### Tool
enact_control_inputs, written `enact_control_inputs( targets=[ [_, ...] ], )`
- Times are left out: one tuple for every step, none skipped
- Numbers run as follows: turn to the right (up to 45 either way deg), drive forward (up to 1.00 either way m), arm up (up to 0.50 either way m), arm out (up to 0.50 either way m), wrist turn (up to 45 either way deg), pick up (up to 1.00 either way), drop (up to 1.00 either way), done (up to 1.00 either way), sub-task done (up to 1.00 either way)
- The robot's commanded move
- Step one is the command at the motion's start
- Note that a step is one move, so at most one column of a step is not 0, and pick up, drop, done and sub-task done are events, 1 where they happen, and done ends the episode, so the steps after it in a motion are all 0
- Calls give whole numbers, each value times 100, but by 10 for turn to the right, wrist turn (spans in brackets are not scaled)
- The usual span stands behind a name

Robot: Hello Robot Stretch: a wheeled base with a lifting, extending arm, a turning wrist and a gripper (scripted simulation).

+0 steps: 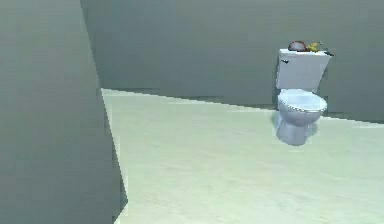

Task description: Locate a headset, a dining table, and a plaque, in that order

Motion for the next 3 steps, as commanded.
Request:
enact_control_inputs(
  targets=[
    [0,100,0,0,0,0,0,0,0],
    [0,15,0,0,0,0,0,0,0],
    [-270,0,0,0,0,0,0,0,0]
  ],
)
